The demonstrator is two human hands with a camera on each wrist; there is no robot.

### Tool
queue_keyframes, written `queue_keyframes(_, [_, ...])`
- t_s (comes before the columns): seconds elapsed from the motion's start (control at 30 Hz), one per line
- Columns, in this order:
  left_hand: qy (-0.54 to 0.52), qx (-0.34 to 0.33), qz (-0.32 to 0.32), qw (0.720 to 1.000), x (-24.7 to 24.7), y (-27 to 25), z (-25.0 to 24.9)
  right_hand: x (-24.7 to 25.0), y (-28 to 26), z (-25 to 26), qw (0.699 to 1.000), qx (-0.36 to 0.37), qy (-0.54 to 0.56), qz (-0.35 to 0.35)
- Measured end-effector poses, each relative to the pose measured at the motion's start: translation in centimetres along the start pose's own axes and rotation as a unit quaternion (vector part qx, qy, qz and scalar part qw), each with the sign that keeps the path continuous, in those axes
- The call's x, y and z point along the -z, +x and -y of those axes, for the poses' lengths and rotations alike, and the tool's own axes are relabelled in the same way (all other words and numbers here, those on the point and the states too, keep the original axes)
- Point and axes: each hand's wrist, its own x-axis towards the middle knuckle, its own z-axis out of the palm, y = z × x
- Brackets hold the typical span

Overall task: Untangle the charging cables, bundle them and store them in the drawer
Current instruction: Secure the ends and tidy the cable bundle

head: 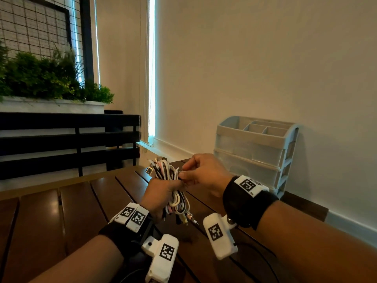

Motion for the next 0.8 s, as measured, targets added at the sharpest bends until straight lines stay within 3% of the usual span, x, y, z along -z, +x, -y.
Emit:
queue_keyframes(0.2, [-0.078, 0.033, 0.006, 0.996, -1.2, -0.7, -2.0, 1.7, -2.2, -2.5, 0.984, -0.065, 0.074, 0.15])
queue_keyframes(0.33, [-0.105, 0.052, -0.029, 0.993, -2.8, -0.5, -3.1, 1.4, -2.0, -3.7, 0.993, -0.024, 0.087, 0.071])
queue_keyframes(0.47, [-0.086, 0.068, -0.059, 0.992, -3.9, -0.5, -4.1, 1.3, -1.7, -3.0, 0.998, 0.026, -0.058, -0.003])
queue_keyframes(0.57, [-0.055, 0.071, -0.093, 0.992, -4.7, -0.3, -4.6, 2.0, -2.3, -2.2, 0.988, 0.049, -0.144, 0.01])
queue_keyframes(0.63, [-0.011, 0.06, -0.113, 0.992, -5.1, 0.4, -4.6, 3.3, -2.3, -1.3, 0.967, 0.053, -0.249, 0.02])
queue_keyframes(0.8, [0.064, 0.011, -0.114, 0.991, -6.9, 0.2, -6.6, 11.4, 0.1, 1.1, 0.937, 0.05, -0.312, -0.146])
